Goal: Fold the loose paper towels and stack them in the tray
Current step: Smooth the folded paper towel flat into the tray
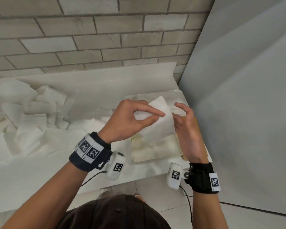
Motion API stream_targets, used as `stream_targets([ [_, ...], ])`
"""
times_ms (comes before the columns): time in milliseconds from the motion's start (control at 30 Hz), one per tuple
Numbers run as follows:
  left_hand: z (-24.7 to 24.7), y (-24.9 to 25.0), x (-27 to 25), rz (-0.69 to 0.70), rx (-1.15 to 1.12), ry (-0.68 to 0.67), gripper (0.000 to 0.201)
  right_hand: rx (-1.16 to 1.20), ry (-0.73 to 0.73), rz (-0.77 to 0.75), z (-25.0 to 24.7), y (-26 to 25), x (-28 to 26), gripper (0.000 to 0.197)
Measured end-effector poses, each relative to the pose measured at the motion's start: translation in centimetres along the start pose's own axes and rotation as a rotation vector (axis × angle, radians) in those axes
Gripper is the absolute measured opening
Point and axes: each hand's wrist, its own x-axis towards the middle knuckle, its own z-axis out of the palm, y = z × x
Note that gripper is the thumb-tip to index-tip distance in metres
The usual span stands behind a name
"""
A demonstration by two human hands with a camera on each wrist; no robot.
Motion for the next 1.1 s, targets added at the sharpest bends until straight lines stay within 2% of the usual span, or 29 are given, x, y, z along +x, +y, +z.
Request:
stream_targets([
  [100,0.8,-1.4,-0.4,-0.015,-0.059,0.184,0.014,-0.203,-0.047,0.114,-0.3,0.4,0.3,0.05],
  [200,0.7,-4.6,-1.6,-0.114,-0.015,0.286,0.014,-0.248,0.125,0.197,-2.4,2.6,0.0,0.049],
  [267,1.2,-7.2,-2.6,-0.174,0.105,0.231,0.017,-0.372,0.255,0.208,-3.4,4.2,0.1,0.046],
  [333,2.4,-9.4,-3.5,-0.191,0.24,0.133,0.018,-0.65,0.323,0.212,-4.0,5.9,0.4,0.044],
  [433,4.5,-12.7,-4.0,-0.222,0.421,-0.021,0.019,-1.007,0.285,0.194,-4.0,8.4,0.7,0.046],
  [533,5.9,-14.7,-3.9,-0.265,0.568,-0.147,0.024,-1.239,0.246,0.185,-3.1,10.7,0.6,0.047],
  [600,5.7,-15.4,-3.9,-0.209,0.549,-0.127,0.026,-1.378,0.243,0.204,-2.3,11.1,0.6,0.051],
  [633,5.1,-15.7,-4.0,-0.166,0.523,-0.075,0.026,-1.433,0.231,0.225,-1.9,10.9,0.6,0.053],
  [700,2.9,-16.3,-4.1,-0.133,0.491,0.056,0.022,-1.463,0.266,0.232,-0.7,9.8,0.6,0.046],
  [767,-0.8,-17.8,-4.2,-0.181,0.522,0.152,0.019,-1.371,0.375,0.103,1.3,8.0,0.6,0.028],
  [833,-4.9,-20.3,-4.7,-0.264,0.644,0.164,0.033,-1.225,0.389,-0.065,4.6,6.2,0.8,0.017],
  [900,-8.8,-23.3,-5.3,-0.254,0.784,0.048,0.068,-1.096,0.266,-0.127,8.8,5.8,1.6,0.015],
  [967,-11.5,-26.0,-5.3,-0.141,0.889,-0.176,0.096,-1.033,0.151,-0.139,12.9,6.6,3.0,0.018],
  [1033,-13.1,-27.8,-4.8,0.005,0.894,-0.365,0.096,-1.029,0.106,-0.13,16.2,7.9,4.6,0.02],
  [1100,-14.0,-28.7,-4.6,0.041,0.811,-0.416,0.069,-1.023,0.099,-0.06,18.3,9.3,6.1,0.02],
])
